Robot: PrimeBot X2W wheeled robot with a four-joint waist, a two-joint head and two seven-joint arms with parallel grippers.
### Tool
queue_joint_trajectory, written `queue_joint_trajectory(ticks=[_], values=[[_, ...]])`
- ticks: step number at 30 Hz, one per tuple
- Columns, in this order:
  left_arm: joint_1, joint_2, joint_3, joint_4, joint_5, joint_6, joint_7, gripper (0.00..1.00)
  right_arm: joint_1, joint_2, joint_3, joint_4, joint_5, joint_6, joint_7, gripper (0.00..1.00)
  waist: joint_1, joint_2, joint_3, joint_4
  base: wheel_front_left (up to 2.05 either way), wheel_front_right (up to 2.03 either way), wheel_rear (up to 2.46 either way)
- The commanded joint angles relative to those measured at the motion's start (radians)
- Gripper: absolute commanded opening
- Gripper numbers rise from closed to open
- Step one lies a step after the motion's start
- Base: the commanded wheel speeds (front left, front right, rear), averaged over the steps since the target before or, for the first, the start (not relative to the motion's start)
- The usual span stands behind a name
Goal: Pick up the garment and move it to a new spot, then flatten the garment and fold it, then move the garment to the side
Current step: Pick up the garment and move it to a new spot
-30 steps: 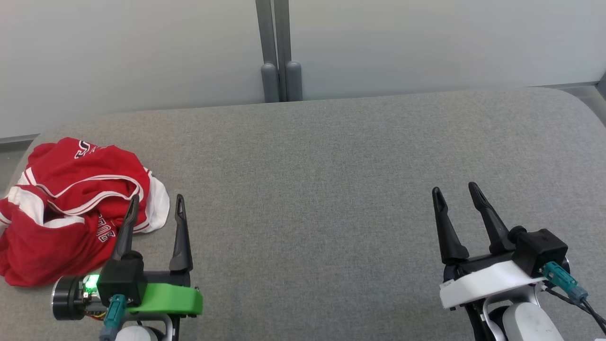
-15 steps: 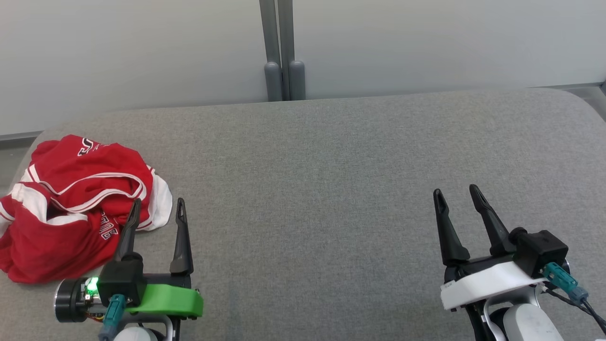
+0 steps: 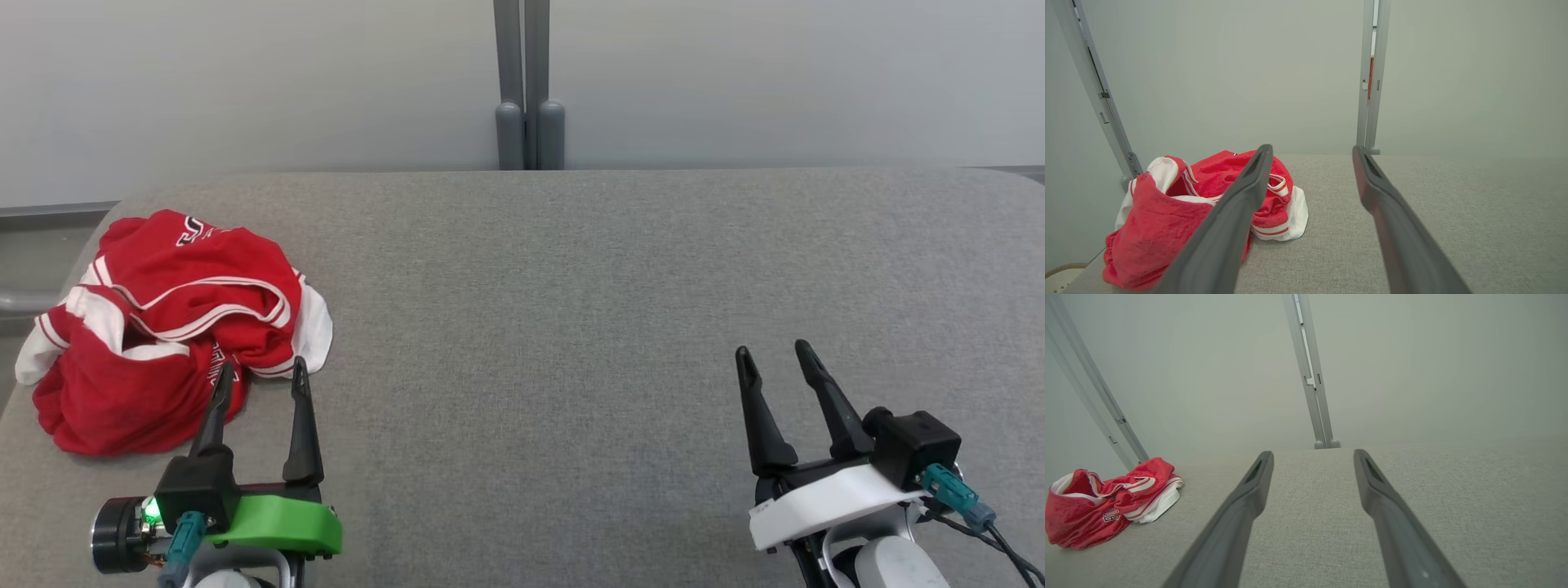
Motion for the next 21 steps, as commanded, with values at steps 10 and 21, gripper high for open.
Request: queue_joint_trajectory(ticks=[10,21], values=[[0.022,0.01,0.048,0.018,-0.007,-0.004,-0.001,1.0,0.014,-0.003,0.046,0.042,0.035,0.0,-0.025,1.0,0.0,0.0,-0.01,0.194,0.0,0.0,0.0],[0.033,0.007,0.08,0.037,-0.038,-0.007,-0.001,1.0,-0.001,-0.003,0.087,0.053,0.05,0.0,-0.032,1.0,0.0,0.0,-0.016,0.383,0.0,0.0,0.0]])
